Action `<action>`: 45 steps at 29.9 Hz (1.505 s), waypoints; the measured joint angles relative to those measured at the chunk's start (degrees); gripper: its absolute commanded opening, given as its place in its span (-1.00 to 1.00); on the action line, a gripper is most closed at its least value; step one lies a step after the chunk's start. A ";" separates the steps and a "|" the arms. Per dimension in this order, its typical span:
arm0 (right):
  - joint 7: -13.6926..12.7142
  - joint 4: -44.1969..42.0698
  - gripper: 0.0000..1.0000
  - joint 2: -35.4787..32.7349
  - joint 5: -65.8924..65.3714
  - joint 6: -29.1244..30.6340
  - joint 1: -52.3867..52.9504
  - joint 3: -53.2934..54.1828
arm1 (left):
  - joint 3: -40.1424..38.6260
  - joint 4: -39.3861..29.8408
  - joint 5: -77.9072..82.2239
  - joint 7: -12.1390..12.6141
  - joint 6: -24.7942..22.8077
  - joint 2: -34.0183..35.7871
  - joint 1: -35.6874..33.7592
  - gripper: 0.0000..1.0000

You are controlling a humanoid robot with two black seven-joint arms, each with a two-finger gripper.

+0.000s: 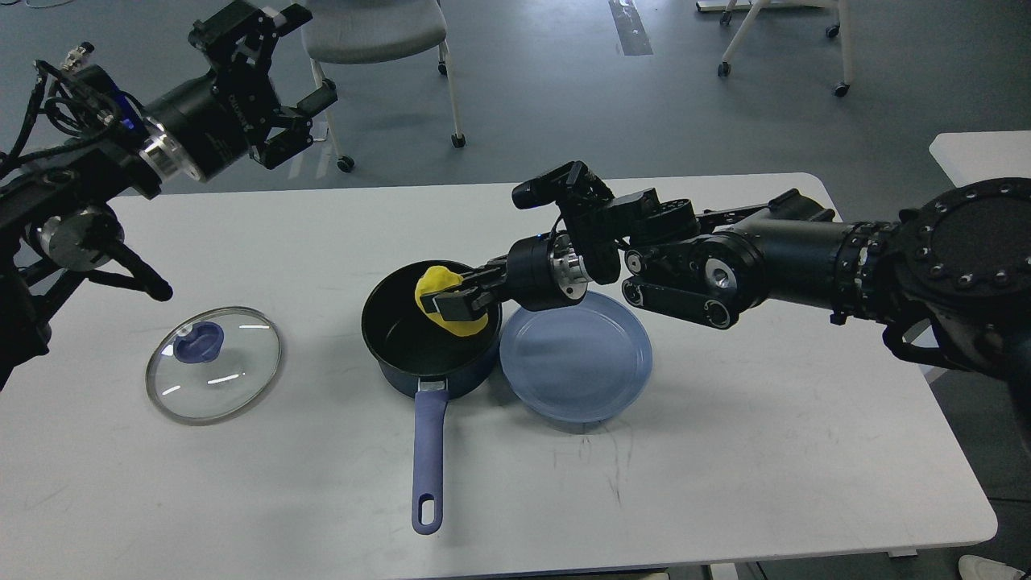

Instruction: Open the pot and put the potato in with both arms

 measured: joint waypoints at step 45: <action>0.00 10.76 0.93 -32.41 22.28 2.69 -11.89 27.66 | -1.38 0.00 -0.01 -0.17 0.00 -0.34 1.90 0.95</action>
